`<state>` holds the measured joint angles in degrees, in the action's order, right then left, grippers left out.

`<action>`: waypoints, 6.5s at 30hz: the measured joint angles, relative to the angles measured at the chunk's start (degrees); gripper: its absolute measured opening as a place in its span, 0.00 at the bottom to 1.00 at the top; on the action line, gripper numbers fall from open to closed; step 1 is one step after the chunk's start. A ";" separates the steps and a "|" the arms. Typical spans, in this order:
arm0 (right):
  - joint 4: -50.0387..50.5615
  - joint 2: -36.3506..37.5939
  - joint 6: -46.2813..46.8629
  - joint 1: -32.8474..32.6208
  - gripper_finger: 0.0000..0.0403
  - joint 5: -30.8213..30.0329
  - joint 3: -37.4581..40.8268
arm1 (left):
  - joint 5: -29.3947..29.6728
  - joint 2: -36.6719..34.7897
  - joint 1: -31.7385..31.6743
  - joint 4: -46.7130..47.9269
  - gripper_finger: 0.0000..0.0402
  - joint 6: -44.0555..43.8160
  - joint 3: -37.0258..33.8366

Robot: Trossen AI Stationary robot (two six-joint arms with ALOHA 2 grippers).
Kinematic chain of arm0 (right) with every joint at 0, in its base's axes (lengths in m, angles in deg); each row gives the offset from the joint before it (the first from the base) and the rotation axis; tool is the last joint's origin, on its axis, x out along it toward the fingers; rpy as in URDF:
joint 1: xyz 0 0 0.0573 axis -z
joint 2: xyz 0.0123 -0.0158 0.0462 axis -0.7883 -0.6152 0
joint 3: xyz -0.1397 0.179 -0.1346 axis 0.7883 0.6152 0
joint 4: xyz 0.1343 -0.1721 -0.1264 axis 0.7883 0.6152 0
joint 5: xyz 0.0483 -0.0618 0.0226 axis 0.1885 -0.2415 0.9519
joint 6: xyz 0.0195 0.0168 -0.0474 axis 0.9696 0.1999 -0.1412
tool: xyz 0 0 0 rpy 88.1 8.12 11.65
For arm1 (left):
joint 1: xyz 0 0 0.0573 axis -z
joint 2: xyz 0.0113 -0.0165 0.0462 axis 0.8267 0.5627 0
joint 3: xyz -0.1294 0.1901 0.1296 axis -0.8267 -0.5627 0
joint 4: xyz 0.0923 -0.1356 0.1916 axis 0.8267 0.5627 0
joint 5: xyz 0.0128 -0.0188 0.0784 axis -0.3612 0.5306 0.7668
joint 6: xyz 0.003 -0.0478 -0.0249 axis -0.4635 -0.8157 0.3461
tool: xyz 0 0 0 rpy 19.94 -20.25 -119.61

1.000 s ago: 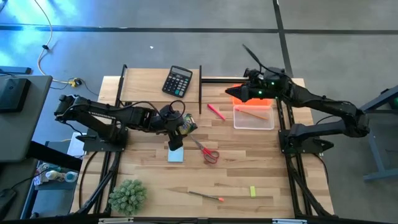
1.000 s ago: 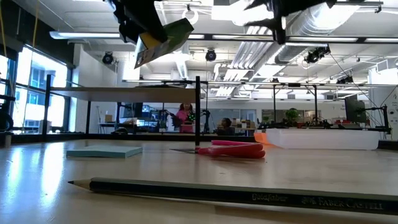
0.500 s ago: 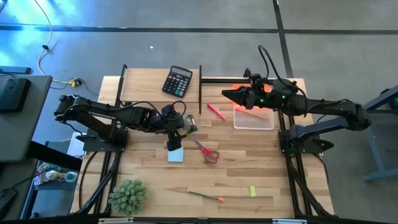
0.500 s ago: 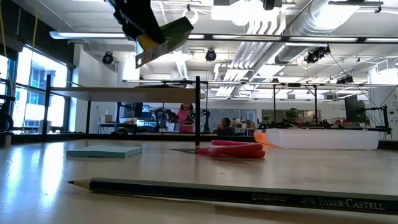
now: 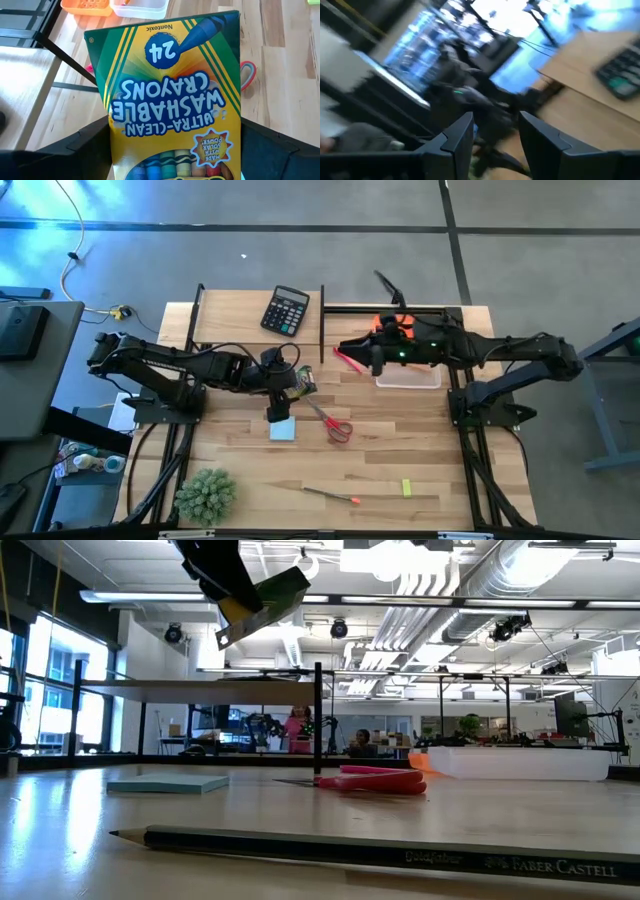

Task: Pack school essentials
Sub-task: Put the yellow crayon box into the orange supply box

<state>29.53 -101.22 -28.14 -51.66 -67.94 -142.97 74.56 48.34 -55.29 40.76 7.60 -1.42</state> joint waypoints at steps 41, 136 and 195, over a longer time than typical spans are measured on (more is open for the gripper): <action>-2.11 -21.71 21.71 0.58 0.65 6.49 -1.83 | 4.59 0.07 1.49 -0.01 0.82 10.88 -0.04; 2.41 -19.14 19.27 3.14 0.33 4.55 -1.78 | 1.15 0.28 -3.63 -10.79 0.82 10.23 -0.04; 4.11 -19.16 20.18 3.50 0.33 3.49 -1.72 | 2.94 0.22 -5.31 -13.13 0.98 6.31 0.00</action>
<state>33.63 -120.39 -7.96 -48.15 -64.45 -144.69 77.51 48.55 -60.60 27.63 13.91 -1.42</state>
